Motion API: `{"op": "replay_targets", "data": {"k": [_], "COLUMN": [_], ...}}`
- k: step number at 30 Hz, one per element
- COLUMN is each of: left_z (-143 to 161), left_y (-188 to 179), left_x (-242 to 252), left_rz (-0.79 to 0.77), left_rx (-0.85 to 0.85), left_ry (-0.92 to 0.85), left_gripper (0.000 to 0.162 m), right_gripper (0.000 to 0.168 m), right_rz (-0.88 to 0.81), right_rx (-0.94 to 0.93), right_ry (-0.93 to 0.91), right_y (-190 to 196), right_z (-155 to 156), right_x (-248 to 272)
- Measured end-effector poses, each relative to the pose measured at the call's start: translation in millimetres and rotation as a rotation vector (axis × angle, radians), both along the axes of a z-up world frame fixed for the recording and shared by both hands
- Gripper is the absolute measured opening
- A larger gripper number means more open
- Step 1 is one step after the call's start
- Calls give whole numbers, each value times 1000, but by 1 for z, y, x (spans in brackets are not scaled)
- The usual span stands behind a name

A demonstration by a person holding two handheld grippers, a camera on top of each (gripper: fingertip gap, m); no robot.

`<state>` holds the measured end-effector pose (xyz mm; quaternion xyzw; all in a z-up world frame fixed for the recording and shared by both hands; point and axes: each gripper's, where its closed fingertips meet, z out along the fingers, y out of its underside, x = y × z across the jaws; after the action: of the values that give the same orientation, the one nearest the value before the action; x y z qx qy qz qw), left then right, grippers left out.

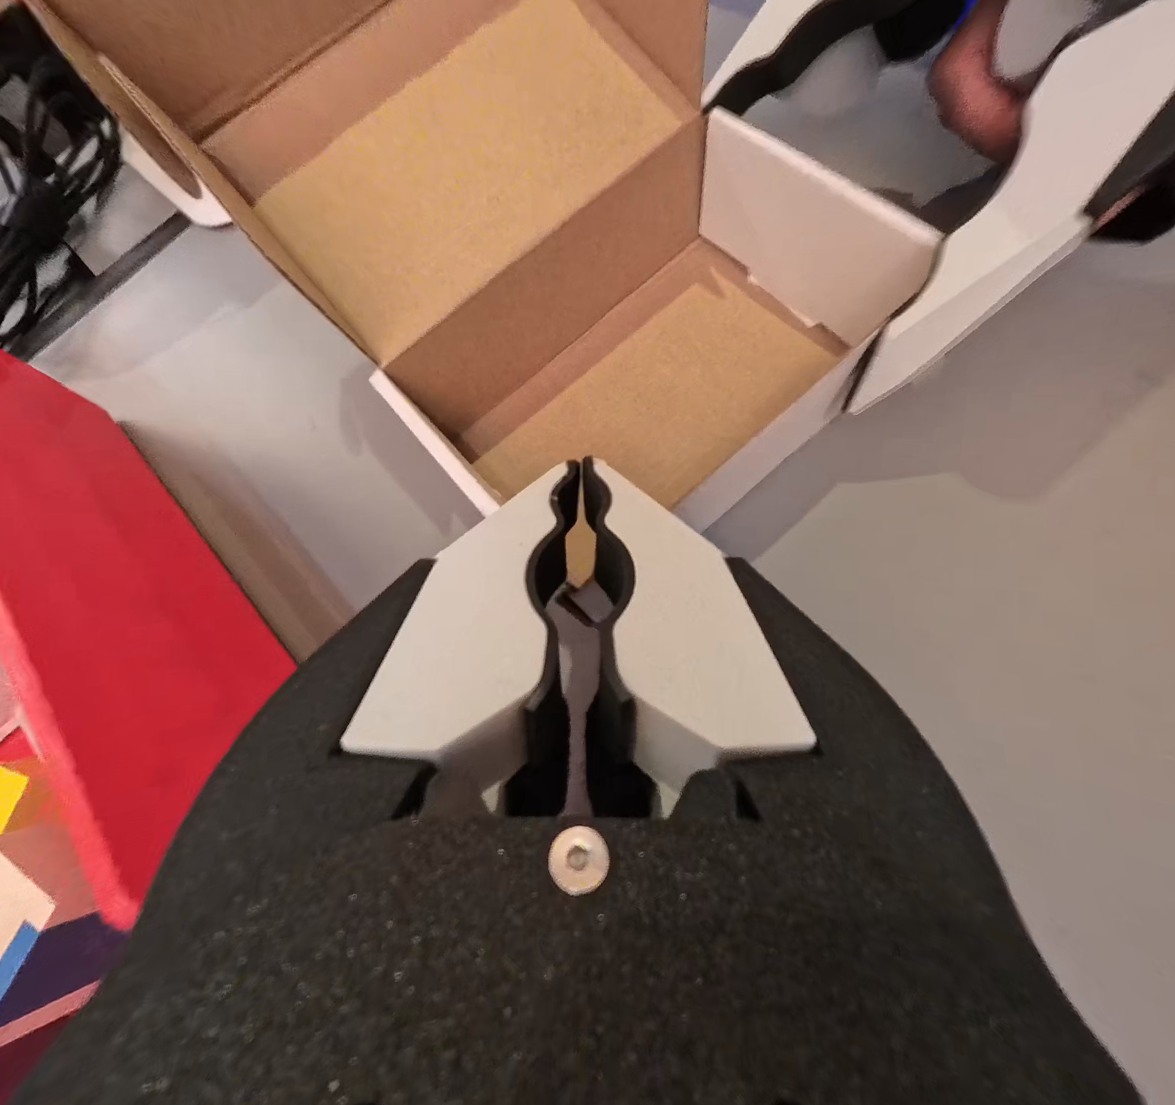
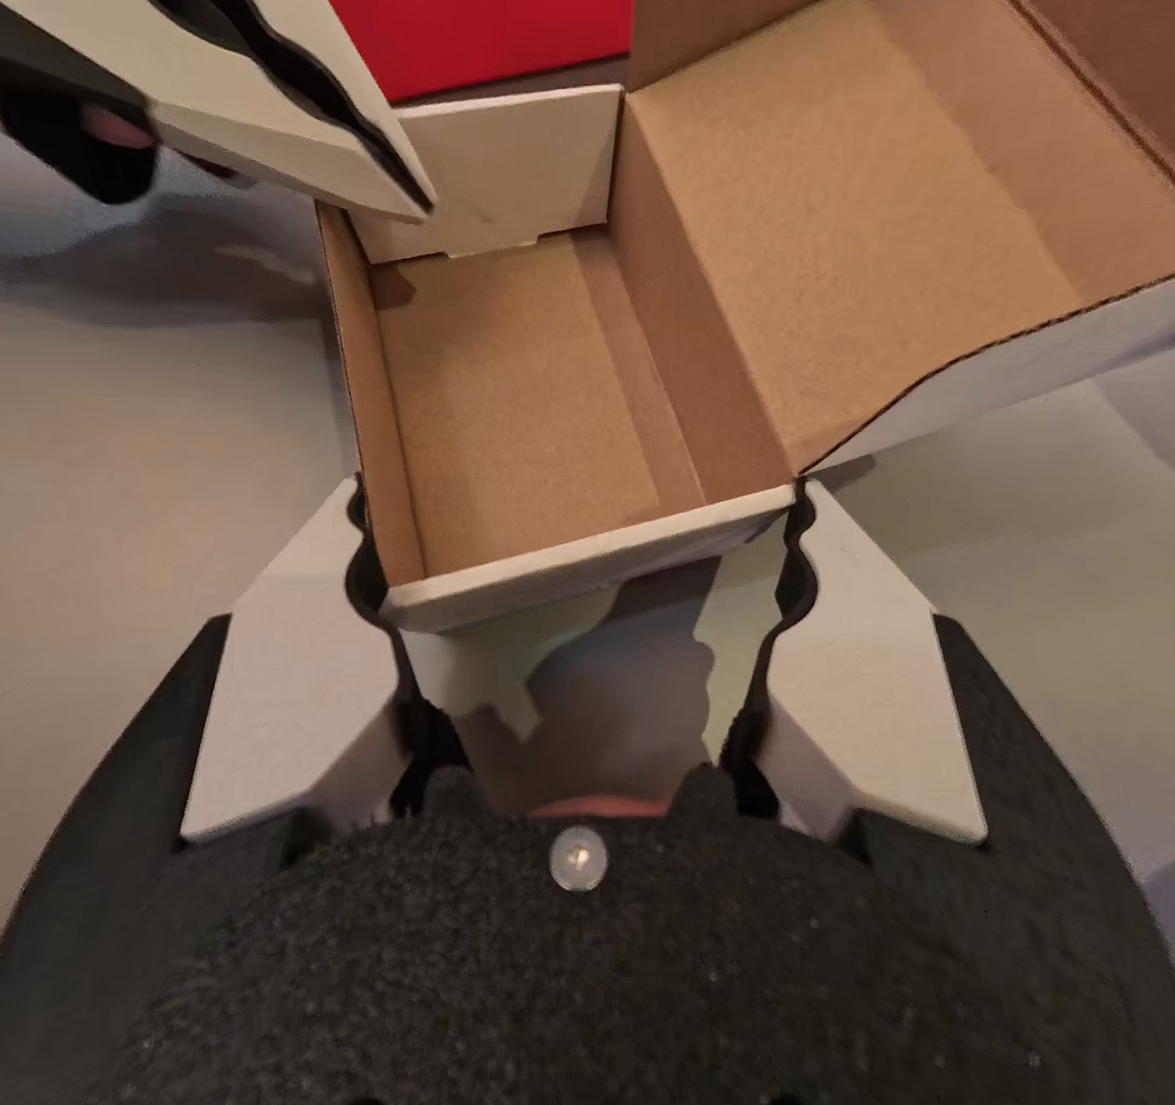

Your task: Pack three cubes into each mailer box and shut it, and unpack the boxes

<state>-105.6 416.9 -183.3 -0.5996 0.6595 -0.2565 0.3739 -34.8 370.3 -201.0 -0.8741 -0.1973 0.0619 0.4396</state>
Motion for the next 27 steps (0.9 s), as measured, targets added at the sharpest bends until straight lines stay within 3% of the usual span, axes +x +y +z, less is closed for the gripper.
{"op": "replay_targets", "data": {"k": [6, 8, 12, 22, 24, 27], "left_z": [61, 57, 21, 16, 28, 49], "left_y": [-21, -29, -52, -46, -37, 18], "left_x": [-53, -87, -134, -140, -140, -140], "left_rz": [17, 64, 149, 181, 144, 141], "left_rx": [-70, -154, -360, -523, -493, -215], "left_ry": [-142, -137, -115, -77, -97, -38], "left_gripper": [19, 30, 44, 59, 55, 46], "right_gripper": [126, 126, 126, 126, 126, 126], "right_rz": [-157, -224, -261, -247, -247, -251], "right_rx": [-29, -32, -37, -31, -27, -28], "right_ry": [-24, -23, -21, -16, -13, -15], "right_y": [-12, -21, -32, -30, -30, -30], "right_z": [-1, -1, -1, -1, -1, -1], "right_x": [12, 17, 22, 23, 22, 22]}}
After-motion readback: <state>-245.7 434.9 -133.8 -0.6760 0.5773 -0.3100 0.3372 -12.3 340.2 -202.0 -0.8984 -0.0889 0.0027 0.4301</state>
